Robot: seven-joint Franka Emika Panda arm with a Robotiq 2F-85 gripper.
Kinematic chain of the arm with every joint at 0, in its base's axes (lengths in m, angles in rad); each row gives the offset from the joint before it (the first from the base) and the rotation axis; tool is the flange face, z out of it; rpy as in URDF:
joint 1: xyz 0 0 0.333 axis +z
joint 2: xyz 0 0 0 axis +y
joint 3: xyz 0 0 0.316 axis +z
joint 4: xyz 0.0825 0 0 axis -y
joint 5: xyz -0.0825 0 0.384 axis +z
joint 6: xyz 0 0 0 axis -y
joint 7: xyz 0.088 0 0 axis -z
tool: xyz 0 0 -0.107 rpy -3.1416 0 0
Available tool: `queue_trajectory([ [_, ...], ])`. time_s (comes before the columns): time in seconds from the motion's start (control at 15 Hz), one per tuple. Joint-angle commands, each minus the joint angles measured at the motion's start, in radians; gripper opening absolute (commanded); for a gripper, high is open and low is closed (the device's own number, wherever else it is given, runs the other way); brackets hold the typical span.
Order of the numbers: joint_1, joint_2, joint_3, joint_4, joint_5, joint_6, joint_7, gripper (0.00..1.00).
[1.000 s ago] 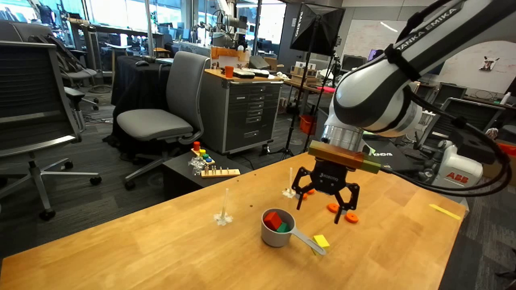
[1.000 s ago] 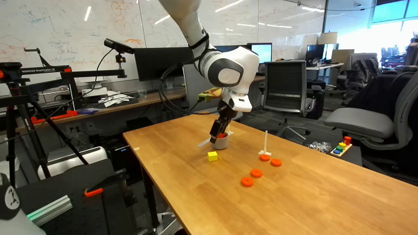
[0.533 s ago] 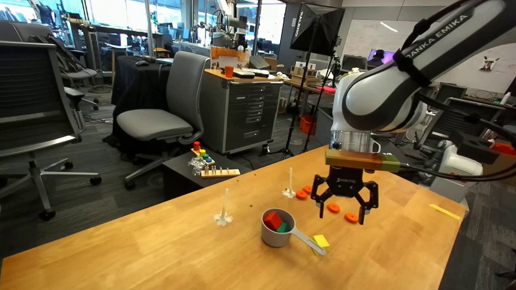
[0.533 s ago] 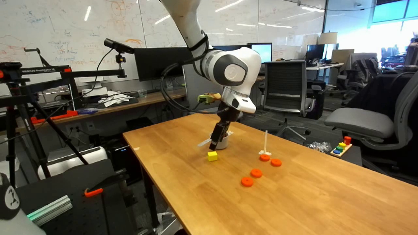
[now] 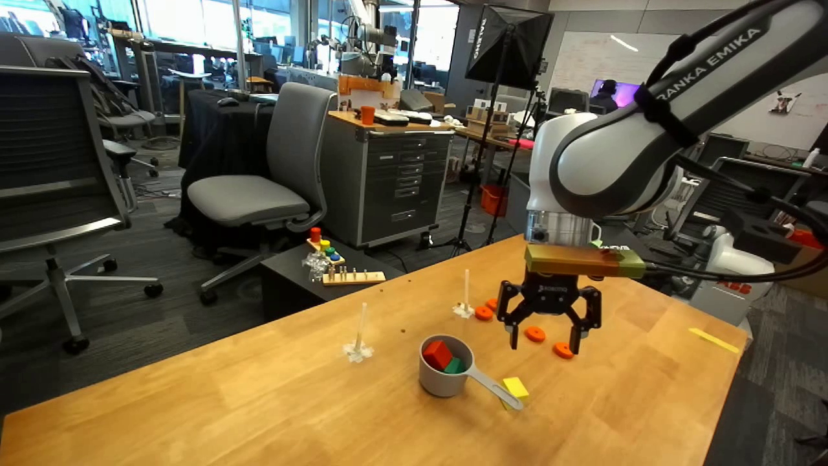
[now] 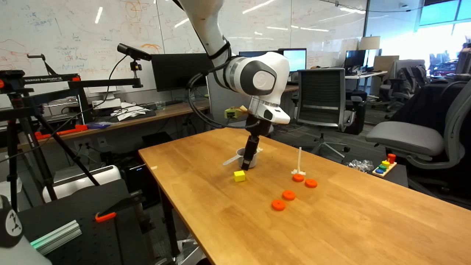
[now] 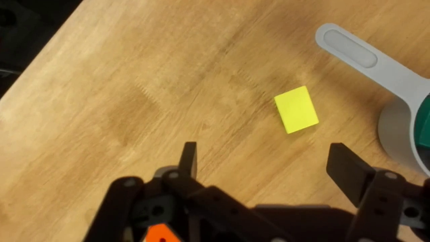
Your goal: Put the green, red and yellow blocks in the pot
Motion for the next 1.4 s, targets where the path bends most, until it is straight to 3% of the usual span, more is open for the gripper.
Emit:
queue_trajectory([
  [0.0, 0.007, 0.018, 0.015, 0.009, 0.024, 0.056, -0.066, 1.0],
  [0.6, 0.001, 0.057, 0.047, 0.019, 0.111, 0.091, -0.128, 1.0],
  [1.33, 0.008, 0.109, 0.041, 0.039, 0.129, 0.078, -0.127, 1.0],
])
